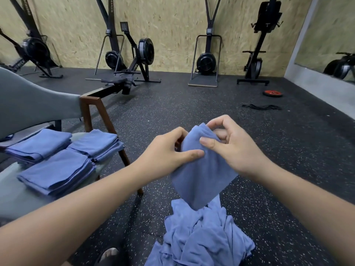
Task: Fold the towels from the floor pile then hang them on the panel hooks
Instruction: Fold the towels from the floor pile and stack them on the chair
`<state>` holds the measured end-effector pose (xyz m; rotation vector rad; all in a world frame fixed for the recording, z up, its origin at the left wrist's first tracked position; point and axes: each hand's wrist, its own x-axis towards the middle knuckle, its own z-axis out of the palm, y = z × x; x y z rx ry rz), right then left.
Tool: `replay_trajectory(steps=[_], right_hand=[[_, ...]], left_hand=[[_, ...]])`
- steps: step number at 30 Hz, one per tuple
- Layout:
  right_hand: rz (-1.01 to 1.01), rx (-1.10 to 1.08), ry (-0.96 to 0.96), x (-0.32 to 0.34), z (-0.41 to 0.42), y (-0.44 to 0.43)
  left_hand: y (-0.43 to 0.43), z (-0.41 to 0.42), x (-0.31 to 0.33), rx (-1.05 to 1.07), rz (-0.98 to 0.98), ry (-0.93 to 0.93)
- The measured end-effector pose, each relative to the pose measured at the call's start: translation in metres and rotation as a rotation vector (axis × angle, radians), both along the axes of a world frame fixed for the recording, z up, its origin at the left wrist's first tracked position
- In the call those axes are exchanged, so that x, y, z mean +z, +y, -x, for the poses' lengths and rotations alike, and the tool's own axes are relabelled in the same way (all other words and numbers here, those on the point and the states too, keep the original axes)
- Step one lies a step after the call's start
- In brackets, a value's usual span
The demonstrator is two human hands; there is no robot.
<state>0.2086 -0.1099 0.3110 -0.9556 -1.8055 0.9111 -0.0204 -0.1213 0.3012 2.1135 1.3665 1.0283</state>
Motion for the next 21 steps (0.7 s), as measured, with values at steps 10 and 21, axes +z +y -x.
replay_trajectory(steps=[10, 21], right_hand=[[0.478, 0.377, -0.264, -0.004, 0.055, 0.015], [0.615, 0.283, 0.14, -0.066, 0.22, 0.133]], left_hand=[[0.007, 0.084, 0.014, 0.023, 0.071, -0.035], [0.078, 0.256, -0.016, 0.543, 0.094, 0.122]])
